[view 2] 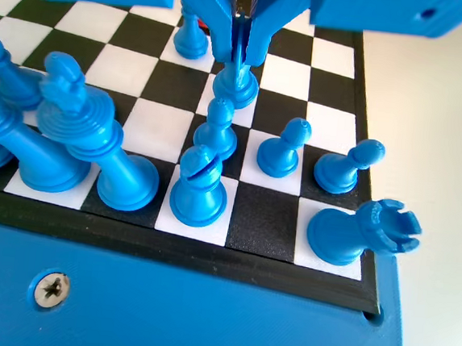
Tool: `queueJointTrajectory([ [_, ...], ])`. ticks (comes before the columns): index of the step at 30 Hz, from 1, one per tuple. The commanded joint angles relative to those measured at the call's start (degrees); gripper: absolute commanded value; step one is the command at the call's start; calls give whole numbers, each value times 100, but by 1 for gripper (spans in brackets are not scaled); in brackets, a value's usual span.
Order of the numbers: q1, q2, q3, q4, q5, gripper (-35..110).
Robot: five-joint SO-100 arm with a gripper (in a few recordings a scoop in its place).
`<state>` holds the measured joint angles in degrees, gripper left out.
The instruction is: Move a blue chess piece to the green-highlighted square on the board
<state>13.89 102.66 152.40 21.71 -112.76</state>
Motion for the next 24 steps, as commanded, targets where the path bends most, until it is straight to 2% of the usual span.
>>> queueJointTrajectory([
  [1, 35, 123, 53, -62, -88, 1],
  [15, 70, 132, 26, -167, -105, 8],
  [24, 141, 149, -149, -79, -132, 4],
])
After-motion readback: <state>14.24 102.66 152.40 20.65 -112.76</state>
